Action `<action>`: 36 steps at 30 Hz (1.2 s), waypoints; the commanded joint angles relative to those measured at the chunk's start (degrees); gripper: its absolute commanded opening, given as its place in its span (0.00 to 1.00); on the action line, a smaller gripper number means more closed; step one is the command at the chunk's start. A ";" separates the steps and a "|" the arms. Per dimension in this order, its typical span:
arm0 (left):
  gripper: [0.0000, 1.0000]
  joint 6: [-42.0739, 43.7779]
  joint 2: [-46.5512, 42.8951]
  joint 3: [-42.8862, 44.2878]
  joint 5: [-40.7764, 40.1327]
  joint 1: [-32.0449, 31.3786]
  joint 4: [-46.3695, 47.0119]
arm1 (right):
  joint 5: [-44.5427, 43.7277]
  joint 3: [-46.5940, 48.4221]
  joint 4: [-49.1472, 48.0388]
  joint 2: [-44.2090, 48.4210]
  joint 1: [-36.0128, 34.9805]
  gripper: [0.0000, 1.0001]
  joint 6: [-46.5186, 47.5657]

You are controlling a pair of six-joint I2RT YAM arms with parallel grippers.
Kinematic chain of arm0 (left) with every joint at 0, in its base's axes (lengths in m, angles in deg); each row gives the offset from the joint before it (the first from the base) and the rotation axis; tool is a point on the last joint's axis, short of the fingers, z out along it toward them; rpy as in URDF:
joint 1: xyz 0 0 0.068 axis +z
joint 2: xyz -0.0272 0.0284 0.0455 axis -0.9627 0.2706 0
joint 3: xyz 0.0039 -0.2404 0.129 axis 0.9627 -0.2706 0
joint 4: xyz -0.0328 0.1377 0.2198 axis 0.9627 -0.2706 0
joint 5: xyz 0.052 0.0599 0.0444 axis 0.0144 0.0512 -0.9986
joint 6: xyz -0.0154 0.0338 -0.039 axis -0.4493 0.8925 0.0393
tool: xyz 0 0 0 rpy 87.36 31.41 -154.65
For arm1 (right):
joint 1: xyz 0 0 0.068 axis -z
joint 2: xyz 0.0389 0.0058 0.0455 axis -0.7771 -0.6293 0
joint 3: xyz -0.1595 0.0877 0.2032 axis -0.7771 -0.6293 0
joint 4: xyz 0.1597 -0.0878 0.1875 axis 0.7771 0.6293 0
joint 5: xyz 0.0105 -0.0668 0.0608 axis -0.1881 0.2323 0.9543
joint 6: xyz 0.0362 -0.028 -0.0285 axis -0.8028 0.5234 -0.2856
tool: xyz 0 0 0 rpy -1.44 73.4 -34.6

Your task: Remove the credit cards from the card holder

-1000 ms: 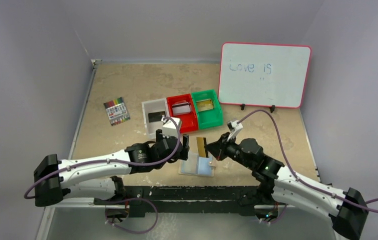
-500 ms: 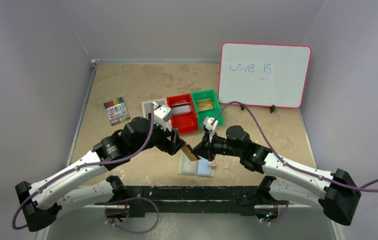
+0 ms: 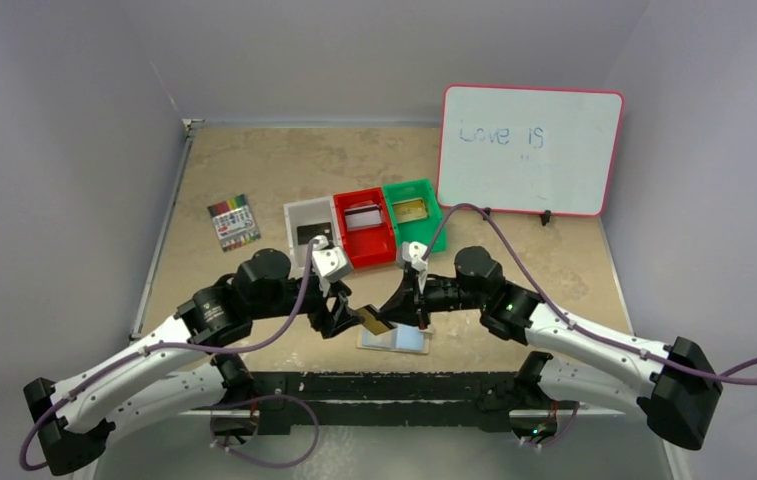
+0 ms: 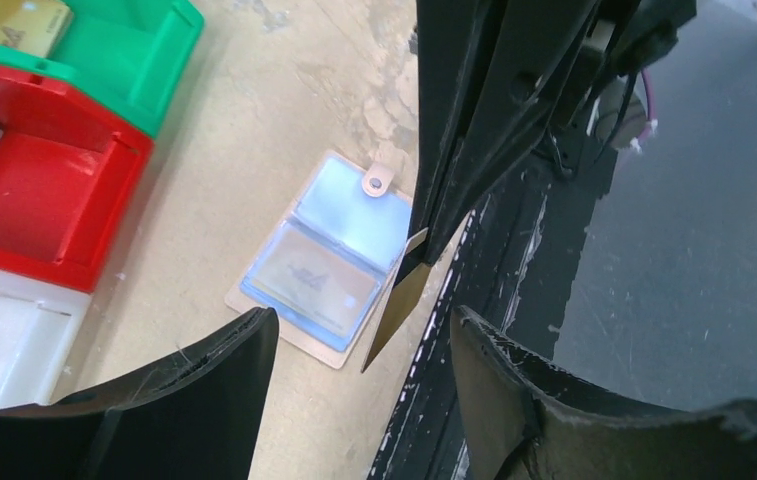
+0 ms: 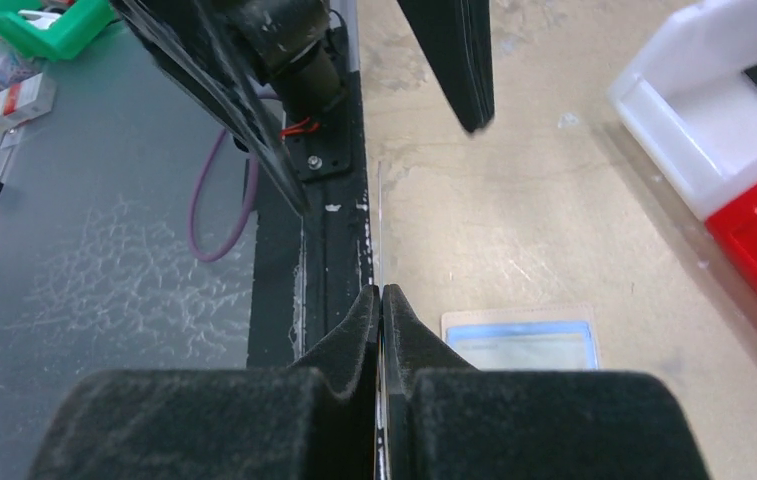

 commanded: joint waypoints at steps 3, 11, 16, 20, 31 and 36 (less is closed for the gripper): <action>0.56 5.64 3.10 -0.01 8.21 0.04 2.45 | 4.97 4.20 -1.08 -0.47 0.20 0.00 4.64; 0.03 6.96 6.67 1.29 11.21 0.02 0.42 | 5.07 4.47 -0.58 -1.12 0.22 0.00 7.24; 0.00 6.64 5.54 0.29 11.17 0.00 1.23 | 3.32 5.27 1.16 -2.35 0.17 0.22 8.20; 0.00 5.57 4.19 -0.64 11.14 -0.02 2.87 | 1.87 6.32 3.22 -3.34 0.10 0.35 10.88; 0.00 5.06 3.55 -1.46 10.10 -0.03 3.20 | 5.13 7.84 0.96 -4.86 0.07 0.26 14.04; 0.00 5.59 3.42 -1.74 9.71 0.02 2.95 | 6.28 8.19 1.67 -5.63 0.09 0.22 13.91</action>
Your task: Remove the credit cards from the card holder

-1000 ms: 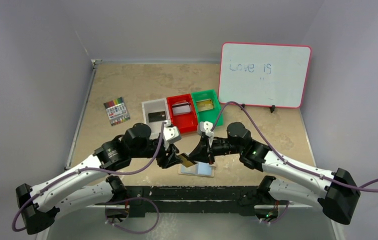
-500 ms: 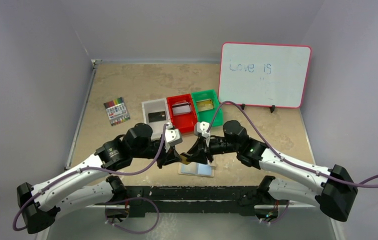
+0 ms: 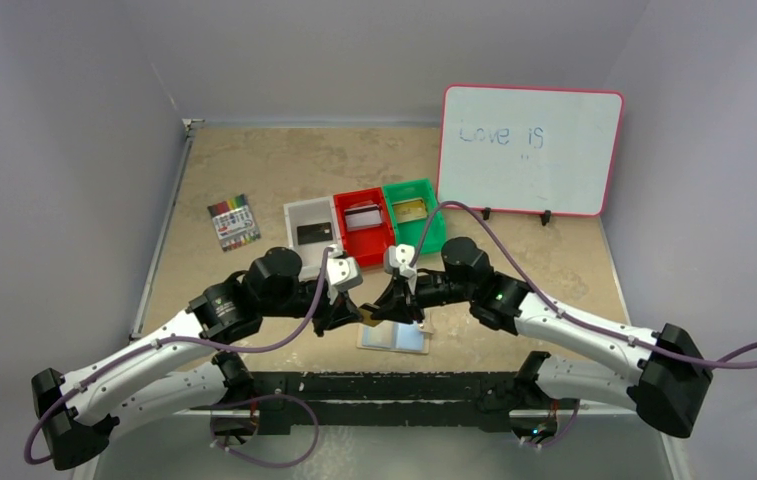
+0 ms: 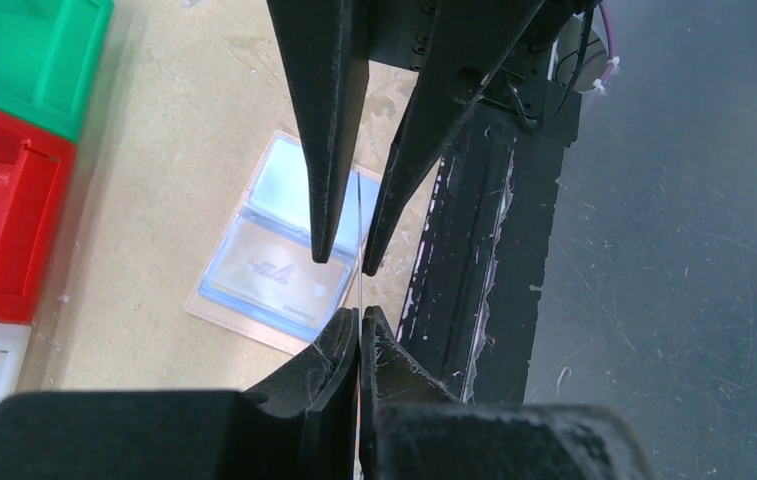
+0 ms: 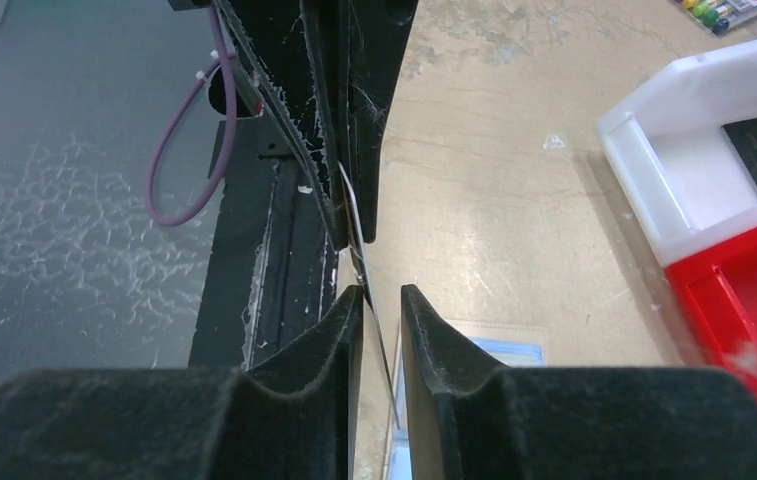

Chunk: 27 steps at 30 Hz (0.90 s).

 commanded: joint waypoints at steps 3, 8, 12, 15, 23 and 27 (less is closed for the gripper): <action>0.00 0.47 -0.48 -0.54 0.23 -0.02 2.63 | 2.74 2.79 -2.81 -0.21 -0.06 0.19 0.72; 0.00 1.01 0.17 -0.45 -0.30 -0.03 1.70 | 1.39 1.81 -4.24 0.61 -0.04 0.29 0.12; 0.00 1.07 0.08 -0.44 -0.87 -0.02 0.91 | 1.47 1.27 -4.54 1.39 0.03 0.25 0.20; 0.00 1.01 -0.27 -0.58 -1.44 0.00 1.05 | 1.90 1.60 -3.79 0.79 -0.01 0.18 0.24; 0.02 0.36 -0.81 -1.05 -3.47 0.00 2.55 | 0.14 2.24 -2.21 -0.17 -0.02 0.00 0.49; 0.54 -1.47 -1.70 -1.16 -6.81 -0.03 3.38 | -4.05 2.86 -1.22 1.12 -0.02 0.00 2.15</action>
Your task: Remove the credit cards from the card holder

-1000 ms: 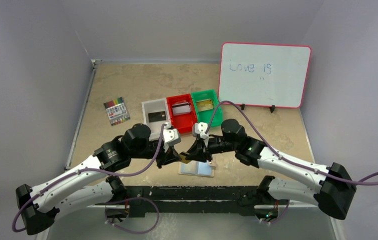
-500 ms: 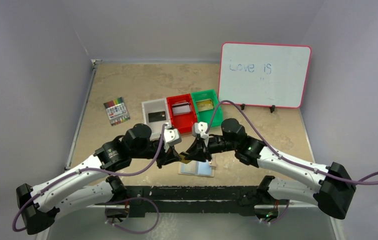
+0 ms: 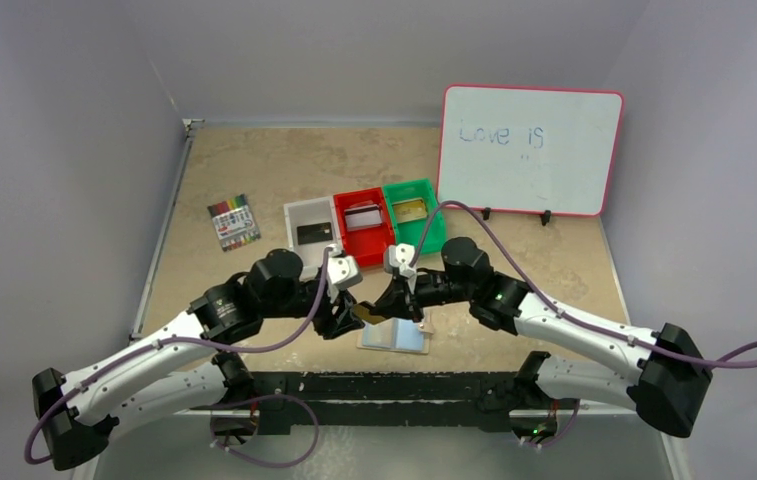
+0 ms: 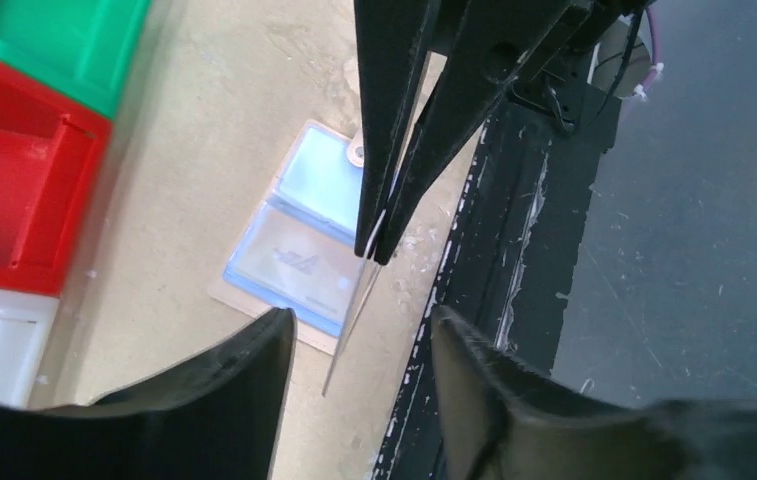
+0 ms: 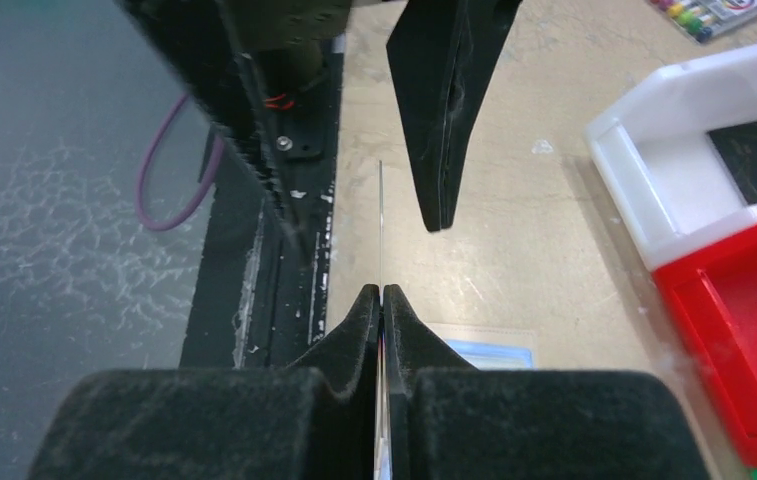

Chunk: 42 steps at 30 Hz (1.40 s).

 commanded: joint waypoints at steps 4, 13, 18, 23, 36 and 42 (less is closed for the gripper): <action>0.69 -2.65 -4.15 -0.53 -10.57 -0.03 4.93 | -13.95 4.60 4.68 2.10 0.01 0.00 3.75; 0.73 -2.70 -15.71 -5.40 -40.10 -0.02 9.67 | -42.32 4.32 5.25 5.03 0.09 0.00 13.96; 0.74 -3.24 -17.70 -8.71 -46.85 0.04 10.07 | -53.95 4.17 1.87 3.13 0.17 0.00 21.08; 0.75 -5.88 -19.48 -12.62 -52.80 -0.02 12.95 | -54.48 5.71 -0.33 -1.54 4.25 0.00 26.24; 0.77 -2.29 -21.76 -12.71 -61.64 0.03 11.61 | -34.88 15.32 1.78 -15.41 19.20 0.00 37.40; 0.77 -1.59 -21.78 -12.77 -60.51 -0.03 11.25 | -31.20 20.77 4.71 -20.89 21.16 0.00 44.72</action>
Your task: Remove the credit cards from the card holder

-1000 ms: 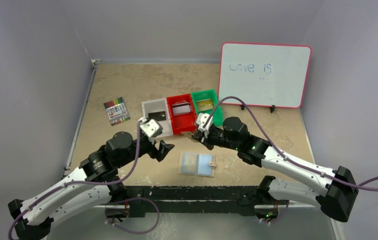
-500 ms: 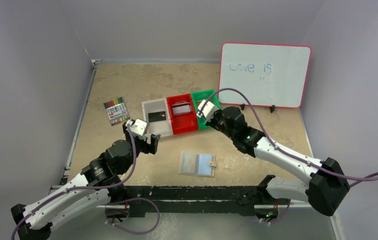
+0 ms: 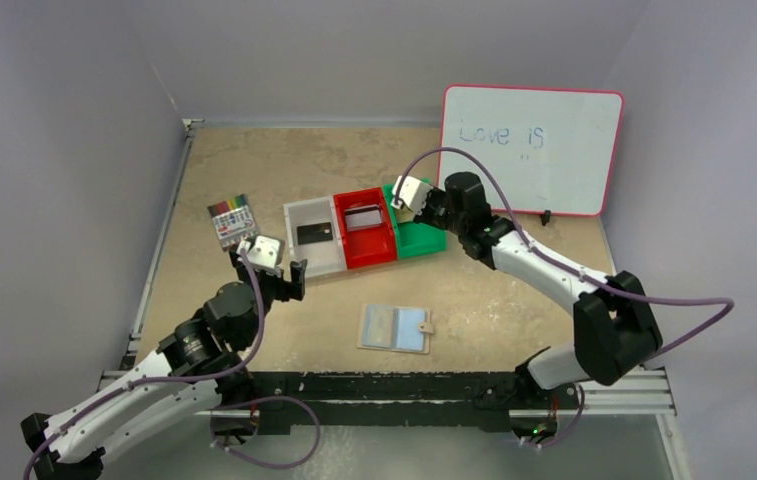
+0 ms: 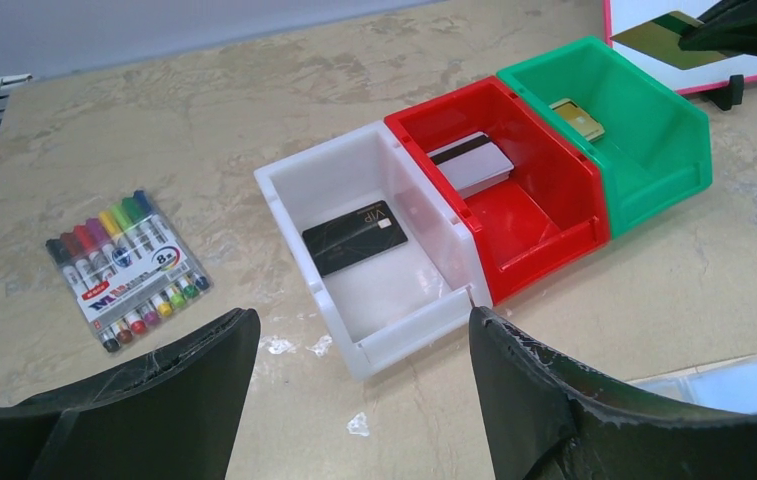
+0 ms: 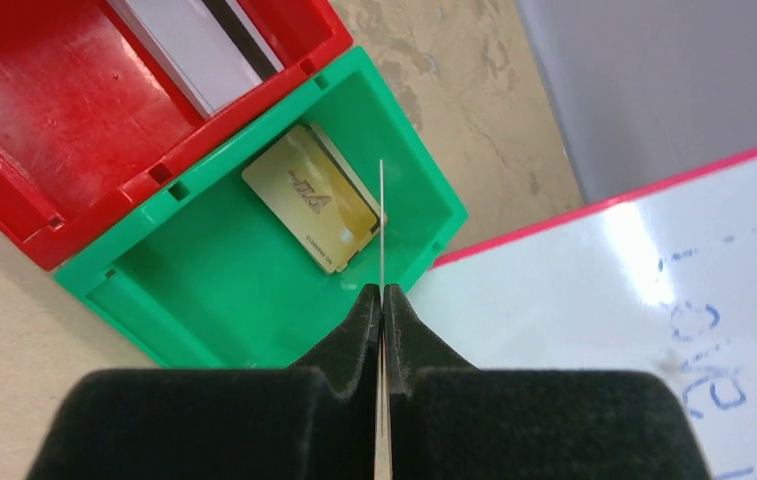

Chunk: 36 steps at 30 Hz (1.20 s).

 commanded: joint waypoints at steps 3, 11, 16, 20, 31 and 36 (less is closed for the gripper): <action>0.76 1.49 0.84 0.71 -0.43 -0.01 1.41 | 5.44 7.28 2.16 -4.39 1.51 0.00 10.29; 0.76 1.16 1.54 1.14 -1.10 -0.03 1.09 | 3.82 11.03 4.82 -11.04 1.87 0.00 16.61; 0.76 1.14 1.40 1.26 -1.81 -0.02 1.01 | 4.12 10.62 3.69 -13.34 1.97 0.00 20.12; 0.76 1.15 1.54 1.20 -1.58 -0.02 0.99 | 5.06 10.40 2.98 -15.37 2.20 0.00 22.17; 0.76 1.40 1.96 1.30 -1.32 -0.03 0.69 | 3.57 12.94 0.07 -21.55 2.46 0.00 24.27; 0.76 1.33 2.92 1.55 -1.29 -0.02 0.64 | 2.16 13.09 -2.54 -23.59 2.50 0.00 25.55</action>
